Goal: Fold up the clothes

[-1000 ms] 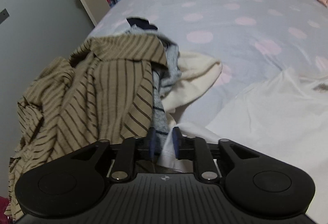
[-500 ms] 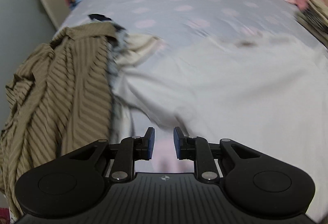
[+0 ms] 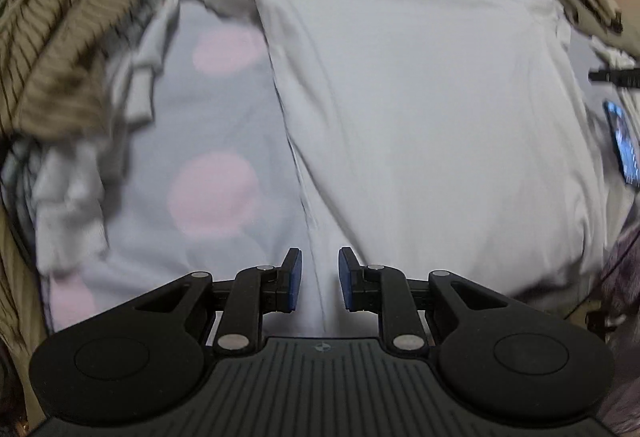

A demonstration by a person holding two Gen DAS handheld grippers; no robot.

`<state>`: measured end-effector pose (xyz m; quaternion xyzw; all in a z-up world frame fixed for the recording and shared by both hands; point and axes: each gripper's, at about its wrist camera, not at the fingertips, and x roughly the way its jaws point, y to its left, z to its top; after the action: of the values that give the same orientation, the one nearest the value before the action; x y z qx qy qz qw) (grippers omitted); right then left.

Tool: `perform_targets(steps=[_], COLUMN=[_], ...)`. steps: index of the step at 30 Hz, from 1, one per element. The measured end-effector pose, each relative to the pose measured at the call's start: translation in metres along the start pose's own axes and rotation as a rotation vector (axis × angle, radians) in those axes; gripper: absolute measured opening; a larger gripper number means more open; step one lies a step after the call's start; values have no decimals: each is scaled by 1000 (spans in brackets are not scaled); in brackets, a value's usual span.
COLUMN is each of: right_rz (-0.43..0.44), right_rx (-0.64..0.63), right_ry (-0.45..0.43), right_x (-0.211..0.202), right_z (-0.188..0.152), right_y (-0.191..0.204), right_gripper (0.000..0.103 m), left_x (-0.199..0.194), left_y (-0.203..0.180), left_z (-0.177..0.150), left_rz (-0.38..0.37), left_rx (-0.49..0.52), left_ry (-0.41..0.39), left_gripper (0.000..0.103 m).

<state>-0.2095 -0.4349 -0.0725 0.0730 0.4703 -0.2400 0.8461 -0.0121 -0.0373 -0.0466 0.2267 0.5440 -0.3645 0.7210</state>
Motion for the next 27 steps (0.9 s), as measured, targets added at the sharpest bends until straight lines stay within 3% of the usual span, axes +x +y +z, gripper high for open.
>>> perform_targets(steps=[8, 14, 22, 27], right_rz=[35, 11, -8, -2], right_rx=[-29, -60, -22, -21], right_ry=[2, 3, 13, 49], right_x=[-15, -20, -21, -17], right_z=[-17, -27, -28, -29], right_y=[26, 31, 21, 19], right_gripper=[40, 40, 40, 40], left_x=[27, 35, 0, 13], left_y=[-6, -14, 13, 20], left_z=[-16, -15, -28, -24], left_rz=[18, 37, 30, 53], left_rx=[-54, -35, -149, -171], left_ry=[56, 60, 53, 80], left_gripper=[17, 2, 0, 0])
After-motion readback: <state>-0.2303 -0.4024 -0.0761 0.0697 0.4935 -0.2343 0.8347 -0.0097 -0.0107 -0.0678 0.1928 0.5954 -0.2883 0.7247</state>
